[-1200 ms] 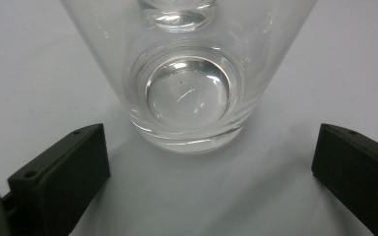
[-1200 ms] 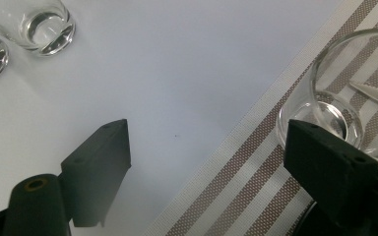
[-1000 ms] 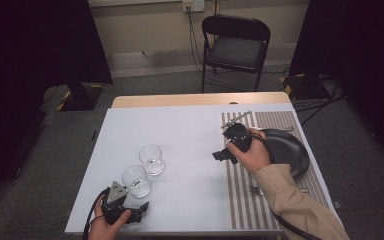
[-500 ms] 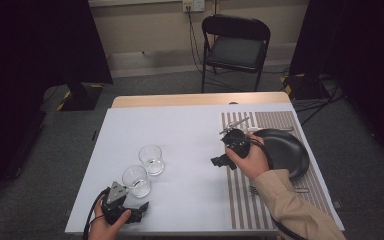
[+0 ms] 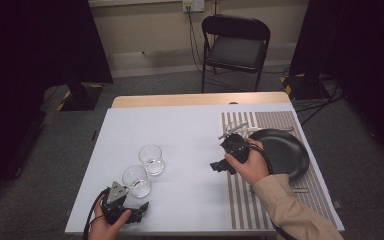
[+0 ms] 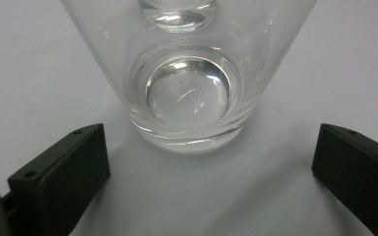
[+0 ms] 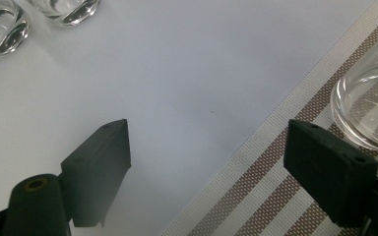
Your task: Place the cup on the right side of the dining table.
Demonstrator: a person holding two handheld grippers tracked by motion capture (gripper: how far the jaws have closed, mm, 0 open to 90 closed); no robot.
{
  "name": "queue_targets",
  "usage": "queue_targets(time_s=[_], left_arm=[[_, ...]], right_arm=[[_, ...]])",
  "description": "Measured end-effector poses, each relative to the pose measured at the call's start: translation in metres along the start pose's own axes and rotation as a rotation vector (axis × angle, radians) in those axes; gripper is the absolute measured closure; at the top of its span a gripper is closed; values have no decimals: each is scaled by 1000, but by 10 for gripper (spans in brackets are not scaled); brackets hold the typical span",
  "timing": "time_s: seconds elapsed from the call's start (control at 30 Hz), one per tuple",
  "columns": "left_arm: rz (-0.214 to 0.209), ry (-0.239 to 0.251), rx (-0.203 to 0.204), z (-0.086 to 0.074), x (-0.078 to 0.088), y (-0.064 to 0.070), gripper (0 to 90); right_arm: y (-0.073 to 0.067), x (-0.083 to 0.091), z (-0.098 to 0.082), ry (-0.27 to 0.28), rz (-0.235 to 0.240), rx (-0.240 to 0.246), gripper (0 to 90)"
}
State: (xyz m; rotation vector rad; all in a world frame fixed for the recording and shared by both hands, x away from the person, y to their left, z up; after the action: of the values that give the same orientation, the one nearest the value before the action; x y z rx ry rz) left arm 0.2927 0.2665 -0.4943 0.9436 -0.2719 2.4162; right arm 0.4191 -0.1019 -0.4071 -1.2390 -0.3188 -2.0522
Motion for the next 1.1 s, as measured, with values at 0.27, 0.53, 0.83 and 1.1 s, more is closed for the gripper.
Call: queue_targets(time_s=[0.27,0.53,0.83,1.1], left_arm=[[0,0,1,0,0,0,0],[0,0,1,0,0,0,0],[0,0,0,0,0,0,0],[-1,1,1,0,0,0,0]], right_arm=[[-2,-1,-5,1,6,-5,174],[-2,-1,-9,11,11,-3,174],[-6,-4,-16,9,21,9,174],[-8,-5,-23,6,26,14,174]])
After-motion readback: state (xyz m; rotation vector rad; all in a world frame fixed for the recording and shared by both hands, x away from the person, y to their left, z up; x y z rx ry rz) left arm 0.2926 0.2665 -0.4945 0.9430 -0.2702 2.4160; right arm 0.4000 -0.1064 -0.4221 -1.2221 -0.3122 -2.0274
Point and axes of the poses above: each handheld gripper's, and its own axes: x roughly backward along the jaws, z roughly out of its top, y roughly to its right, the point moved 1 cm from there along -x, roughly forward along the jaws, and after that the axes turned 2 degrees about -y, right-handed, at the moved point
